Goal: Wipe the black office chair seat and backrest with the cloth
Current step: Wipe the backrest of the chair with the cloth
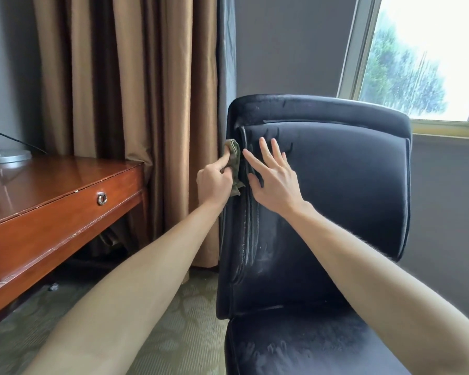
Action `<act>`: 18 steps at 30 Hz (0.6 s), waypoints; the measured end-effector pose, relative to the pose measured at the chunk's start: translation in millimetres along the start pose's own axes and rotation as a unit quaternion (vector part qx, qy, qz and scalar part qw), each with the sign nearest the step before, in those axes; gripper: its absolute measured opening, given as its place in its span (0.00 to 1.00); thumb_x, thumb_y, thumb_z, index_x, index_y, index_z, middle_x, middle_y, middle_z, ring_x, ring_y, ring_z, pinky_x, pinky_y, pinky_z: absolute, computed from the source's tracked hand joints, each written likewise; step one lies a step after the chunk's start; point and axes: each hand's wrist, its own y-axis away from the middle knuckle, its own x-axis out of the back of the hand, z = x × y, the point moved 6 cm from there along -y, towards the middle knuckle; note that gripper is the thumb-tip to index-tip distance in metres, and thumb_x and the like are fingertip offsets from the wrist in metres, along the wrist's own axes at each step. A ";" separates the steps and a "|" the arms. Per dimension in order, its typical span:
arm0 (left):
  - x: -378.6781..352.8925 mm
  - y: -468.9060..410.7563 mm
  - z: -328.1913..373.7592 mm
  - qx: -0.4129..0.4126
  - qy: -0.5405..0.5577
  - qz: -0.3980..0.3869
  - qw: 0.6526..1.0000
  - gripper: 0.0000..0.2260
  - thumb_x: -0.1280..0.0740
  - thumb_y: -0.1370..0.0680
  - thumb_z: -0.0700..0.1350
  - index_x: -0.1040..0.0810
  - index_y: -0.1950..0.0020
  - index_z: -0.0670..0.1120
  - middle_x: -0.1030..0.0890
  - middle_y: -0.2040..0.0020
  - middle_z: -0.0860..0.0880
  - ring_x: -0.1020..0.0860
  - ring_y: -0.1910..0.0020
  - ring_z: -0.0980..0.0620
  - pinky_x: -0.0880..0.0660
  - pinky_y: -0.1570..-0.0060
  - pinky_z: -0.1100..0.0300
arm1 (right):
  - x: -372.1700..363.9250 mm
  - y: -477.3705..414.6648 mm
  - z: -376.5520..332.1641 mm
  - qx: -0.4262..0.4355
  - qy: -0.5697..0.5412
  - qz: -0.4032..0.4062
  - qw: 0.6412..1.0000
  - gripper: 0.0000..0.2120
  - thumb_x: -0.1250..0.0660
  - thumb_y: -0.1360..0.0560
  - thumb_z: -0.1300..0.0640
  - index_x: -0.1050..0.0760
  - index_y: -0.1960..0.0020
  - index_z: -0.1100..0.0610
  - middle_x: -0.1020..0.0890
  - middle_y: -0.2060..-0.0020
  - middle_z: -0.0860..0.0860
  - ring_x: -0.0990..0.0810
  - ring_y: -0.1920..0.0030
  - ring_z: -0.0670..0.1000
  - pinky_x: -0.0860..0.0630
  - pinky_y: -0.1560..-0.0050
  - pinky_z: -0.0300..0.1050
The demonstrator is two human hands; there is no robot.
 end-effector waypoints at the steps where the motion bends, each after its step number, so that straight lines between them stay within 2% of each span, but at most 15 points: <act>1: 6.6 7.7 6.6 -0.032 -0.034 0.008 0.999 0.19 0.38 0.22 0.39 0.24 0.33 0.53 0.15 0.48 0.46 0.17 0.56 0.44 0.21 0.49 0.54 | 5.0 -1.0 -2.9 0.004 0.002 0.011 1.000 0.26 0.39 0.24 0.55 0.35 0.26 0.51 0.35 0.26 0.57 0.42 0.25 0.62 0.37 0.31 0.64; 3: 17.2 24.3 17.4 -0.106 -0.095 0.021 0.990 0.19 0.39 0.21 0.37 0.25 0.30 0.48 0.24 0.33 0.43 0.19 0.47 0.43 0.25 0.41 0.56 | 16.8 -9.5 -9.7 0.010 0.003 0.037 0.999 0.26 0.40 0.24 0.53 0.35 0.26 0.54 0.31 0.28 0.56 0.37 0.27 0.59 0.37 0.30 0.64; 6: 23.6 41.1 17.3 -0.183 -0.149 0.011 0.972 0.20 0.40 0.19 0.38 0.30 0.26 0.46 0.35 0.24 0.43 0.25 0.35 0.41 0.27 0.39 0.52 | 28.7 -31.3 -24.8 0.023 0.013 0.046 0.999 0.25 0.41 0.22 0.52 0.36 0.25 0.55 0.32 0.28 0.55 0.37 0.26 0.56 0.42 0.29 0.65; 9: 31.1 44.9 11.4 -0.225 -0.167 -0.017 0.960 0.22 0.40 0.17 0.40 0.37 0.23 0.46 0.43 0.21 0.46 0.36 0.25 0.45 0.26 0.40 0.52 | 34.1 -55.6 -43.5 0.050 0.017 0.026 0.998 0.25 0.42 0.20 0.51 0.39 0.24 0.52 0.35 0.26 0.54 0.41 0.24 0.54 0.47 0.27 0.67; 11: 37.9 44.3 11.4 -0.253 -0.177 -0.037 0.950 0.24 0.41 0.17 0.44 0.40 0.21 0.46 0.47 0.20 0.46 0.42 0.23 0.47 0.27 0.38 0.52 | 37.7 -70.9 -50.8 0.050 0.007 0.011 0.999 0.25 0.43 0.19 0.51 0.40 0.24 0.51 0.38 0.25 0.54 0.44 0.23 0.53 0.50 0.27 0.68; 14: 45.9 39.0 12.1 -0.275 -0.187 -0.068 0.941 0.25 0.43 0.17 0.48 0.43 0.21 0.45 0.50 0.20 0.45 0.53 0.22 0.52 0.38 0.27 0.50 | 43.7 -90.7 -58.0 0.044 0.005 -0.012 0.999 0.25 0.46 0.19 0.49 0.44 0.23 0.49 0.42 0.23 0.56 0.49 0.23 0.54 0.54 0.27 0.68; 16: 49.7 36.0 14.5 -0.287 -0.192 -0.070 0.936 0.25 0.45 0.17 0.49 0.43 0.21 0.45 0.50 0.20 0.45 0.55 0.22 0.52 0.41 0.26 0.49 | 44.2 -100.1 -61.8 0.046 0.010 -0.033 0.998 0.25 0.47 0.18 0.47 0.46 0.23 0.47 0.44 0.23 0.57 0.50 0.22 0.55 0.55 0.27 0.69; 18: 51.2 33.0 15.3 -0.298 -0.195 -0.067 0.932 0.24 0.46 0.16 0.48 0.43 0.21 0.45 0.50 0.20 0.45 0.53 0.21 0.50 0.38 0.27 0.49 | 40.4 -107.4 -64.3 0.046 0.012 -0.057 0.997 0.25 0.48 0.19 0.44 0.46 0.23 0.46 0.44 0.23 0.57 0.50 0.23 0.55 0.55 0.28 0.70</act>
